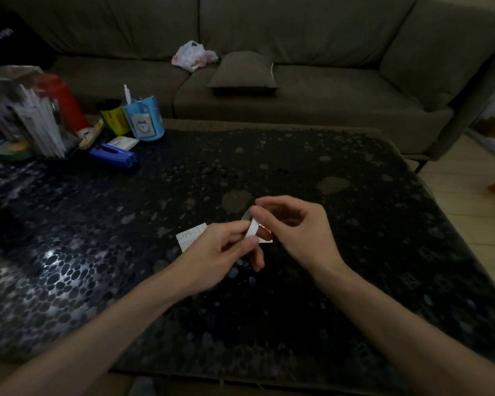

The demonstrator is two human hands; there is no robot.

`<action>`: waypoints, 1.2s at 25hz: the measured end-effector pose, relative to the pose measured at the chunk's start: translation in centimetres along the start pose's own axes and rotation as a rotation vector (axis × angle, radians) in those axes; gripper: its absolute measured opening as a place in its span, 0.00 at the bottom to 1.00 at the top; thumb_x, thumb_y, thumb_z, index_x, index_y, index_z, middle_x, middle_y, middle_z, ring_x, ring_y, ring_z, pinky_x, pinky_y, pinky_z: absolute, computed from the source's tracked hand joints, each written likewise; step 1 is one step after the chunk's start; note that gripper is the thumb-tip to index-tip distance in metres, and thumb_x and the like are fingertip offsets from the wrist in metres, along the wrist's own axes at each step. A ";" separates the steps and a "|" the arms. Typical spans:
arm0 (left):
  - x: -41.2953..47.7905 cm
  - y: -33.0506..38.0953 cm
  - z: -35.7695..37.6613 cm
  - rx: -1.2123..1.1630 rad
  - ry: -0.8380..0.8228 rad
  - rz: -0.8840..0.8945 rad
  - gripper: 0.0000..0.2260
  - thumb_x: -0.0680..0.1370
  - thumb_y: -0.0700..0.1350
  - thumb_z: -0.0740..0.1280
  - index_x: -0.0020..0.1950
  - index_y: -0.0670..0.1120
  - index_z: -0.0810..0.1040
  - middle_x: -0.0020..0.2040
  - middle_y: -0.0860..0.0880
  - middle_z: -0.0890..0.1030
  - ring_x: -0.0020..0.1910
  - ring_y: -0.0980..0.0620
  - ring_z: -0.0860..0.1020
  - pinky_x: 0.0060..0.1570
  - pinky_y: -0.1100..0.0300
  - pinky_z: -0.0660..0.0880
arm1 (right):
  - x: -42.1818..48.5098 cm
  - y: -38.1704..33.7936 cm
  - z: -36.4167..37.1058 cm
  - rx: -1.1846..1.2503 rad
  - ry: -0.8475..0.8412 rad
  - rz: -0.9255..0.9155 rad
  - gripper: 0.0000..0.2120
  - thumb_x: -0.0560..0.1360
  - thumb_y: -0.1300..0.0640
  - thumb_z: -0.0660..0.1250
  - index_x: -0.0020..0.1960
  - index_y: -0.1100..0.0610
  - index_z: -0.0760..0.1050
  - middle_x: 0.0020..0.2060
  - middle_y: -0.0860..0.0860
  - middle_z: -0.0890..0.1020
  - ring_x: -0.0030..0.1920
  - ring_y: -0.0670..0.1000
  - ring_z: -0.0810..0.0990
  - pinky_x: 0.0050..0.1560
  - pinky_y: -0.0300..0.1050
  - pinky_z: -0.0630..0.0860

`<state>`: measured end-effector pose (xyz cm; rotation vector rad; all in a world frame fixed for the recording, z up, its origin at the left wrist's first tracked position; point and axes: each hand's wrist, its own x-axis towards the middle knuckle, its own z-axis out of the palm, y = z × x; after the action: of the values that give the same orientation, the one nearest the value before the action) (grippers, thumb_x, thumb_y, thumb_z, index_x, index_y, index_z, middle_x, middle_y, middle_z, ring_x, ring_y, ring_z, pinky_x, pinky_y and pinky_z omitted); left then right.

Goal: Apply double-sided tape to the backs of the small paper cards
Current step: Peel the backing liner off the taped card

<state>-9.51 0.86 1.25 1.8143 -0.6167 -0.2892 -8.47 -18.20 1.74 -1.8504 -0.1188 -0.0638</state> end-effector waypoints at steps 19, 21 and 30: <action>0.8 -0.6 0.1 0.087 0.118 -0.010 0.09 0.85 0.35 0.61 0.57 0.39 0.81 0.48 0.49 0.85 0.46 0.49 0.84 0.54 0.54 0.80 | -0.7 0.6 0.4 -0.403 0.101 -0.334 0.11 0.76 0.47 0.72 0.58 0.46 0.83 0.51 0.39 0.83 0.55 0.39 0.80 0.57 0.40 0.79; 0.9 -0.7 0.1 0.086 0.115 -0.021 0.09 0.85 0.35 0.61 0.58 0.39 0.81 0.49 0.48 0.86 0.46 0.50 0.84 0.54 0.56 0.80 | -0.5 0.6 0.4 -0.318 0.060 -0.263 0.09 0.77 0.50 0.74 0.56 0.46 0.83 0.50 0.39 0.83 0.54 0.39 0.82 0.55 0.38 0.81; 1.0 -0.1 0.3 0.205 0.141 -0.028 0.16 0.87 0.40 0.56 0.52 0.31 0.77 0.37 0.44 0.73 0.37 0.49 0.70 0.42 0.48 0.69 | -0.2 0.9 0.4 -0.193 0.098 -0.154 0.12 0.74 0.50 0.78 0.54 0.43 0.81 0.55 0.40 0.77 0.50 0.37 0.82 0.50 0.32 0.80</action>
<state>-8.76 0.13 1.14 2.0220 -0.5378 -0.1181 -8.62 -18.11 0.81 -2.0240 -0.1926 -0.2817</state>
